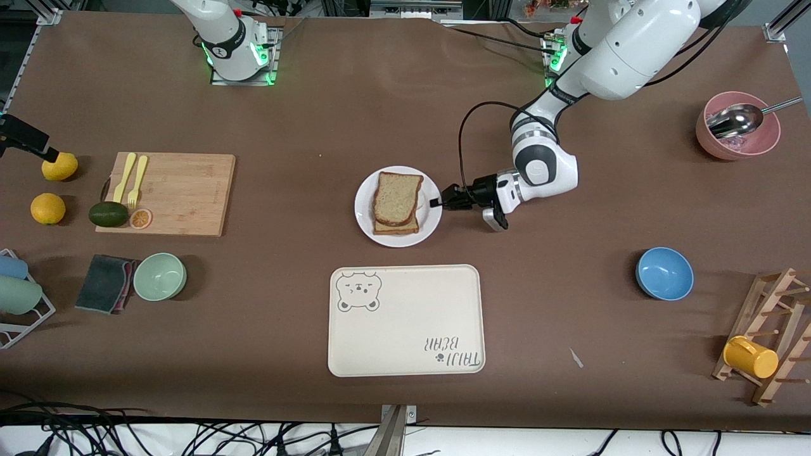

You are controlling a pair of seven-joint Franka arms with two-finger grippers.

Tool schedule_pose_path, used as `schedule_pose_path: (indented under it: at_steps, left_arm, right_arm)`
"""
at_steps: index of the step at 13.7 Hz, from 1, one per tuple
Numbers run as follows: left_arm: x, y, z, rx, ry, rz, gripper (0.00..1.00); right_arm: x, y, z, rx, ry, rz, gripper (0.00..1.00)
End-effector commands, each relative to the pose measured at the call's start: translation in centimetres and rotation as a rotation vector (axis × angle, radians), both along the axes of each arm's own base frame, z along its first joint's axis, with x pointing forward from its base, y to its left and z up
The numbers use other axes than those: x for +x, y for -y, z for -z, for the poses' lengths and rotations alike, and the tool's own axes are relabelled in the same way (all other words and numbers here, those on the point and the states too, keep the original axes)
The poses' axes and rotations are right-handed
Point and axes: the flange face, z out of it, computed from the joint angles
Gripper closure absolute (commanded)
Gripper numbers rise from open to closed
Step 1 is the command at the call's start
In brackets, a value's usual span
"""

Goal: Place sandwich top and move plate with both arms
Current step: 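Slide the plate with the left gripper onto the bear tray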

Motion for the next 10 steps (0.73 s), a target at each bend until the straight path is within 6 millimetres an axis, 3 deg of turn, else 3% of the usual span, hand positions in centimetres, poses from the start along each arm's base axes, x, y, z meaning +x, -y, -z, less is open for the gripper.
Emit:
schedule_pose_path:
  at_steps: [1,7,10]
  left_arm:
    - [2.3,-0.5,-1.7,-0.013,0.028,-0.009,1.0]
    - [7.7,-2.7,-4.2,0.011,0.017,-0.004,1.0]
    - [9.9,-3.4,-4.0,0.004,0.036,-0.034,1.0]
  right_arm:
    - [-0.9,0.2,-0.8,0.008,0.005,0.012,0.0]
    - [-0.9,0.1,-0.8,0.008,0.005,0.01,0.0]
    - [-0.8,0.1,-0.7,0.008,0.002,0.01,0.0]
